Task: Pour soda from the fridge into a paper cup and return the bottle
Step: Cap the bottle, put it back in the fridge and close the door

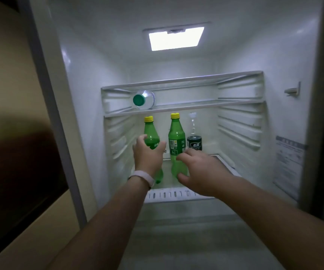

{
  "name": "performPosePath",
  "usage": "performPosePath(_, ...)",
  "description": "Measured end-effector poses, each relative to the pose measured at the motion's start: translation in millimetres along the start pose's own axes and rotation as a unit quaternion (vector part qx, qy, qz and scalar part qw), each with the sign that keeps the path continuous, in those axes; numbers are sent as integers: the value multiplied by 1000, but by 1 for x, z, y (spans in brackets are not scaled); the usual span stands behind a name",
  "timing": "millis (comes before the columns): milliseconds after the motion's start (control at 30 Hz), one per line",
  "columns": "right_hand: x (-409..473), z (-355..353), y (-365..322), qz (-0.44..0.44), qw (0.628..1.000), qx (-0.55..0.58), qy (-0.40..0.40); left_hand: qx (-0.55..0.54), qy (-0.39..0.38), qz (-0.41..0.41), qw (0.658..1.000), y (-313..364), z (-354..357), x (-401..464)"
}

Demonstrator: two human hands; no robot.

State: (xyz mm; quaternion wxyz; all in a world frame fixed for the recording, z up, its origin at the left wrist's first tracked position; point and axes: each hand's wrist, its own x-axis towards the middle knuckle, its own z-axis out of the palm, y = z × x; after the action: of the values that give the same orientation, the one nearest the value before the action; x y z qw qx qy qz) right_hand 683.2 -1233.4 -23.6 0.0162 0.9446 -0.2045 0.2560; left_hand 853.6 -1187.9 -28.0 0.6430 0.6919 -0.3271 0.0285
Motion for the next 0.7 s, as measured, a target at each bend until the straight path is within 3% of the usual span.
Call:
performPosePath(133,-14,-3,-3,-16,1000,8,18,-14,-60,54,997,10,-19,-54)
performPosePath(367,-44,-9,-10,-33,999,4,24,177,-137,171,960,18,-68,-113)
performPosePath(500,-65,-13,-20,-31,999,7,13,270,-172,249,914,19,-92,-142)
performPosePath(700,-105,-30,-29,-38,998,-40,7,430,-135,326,831,14,-117,-171)
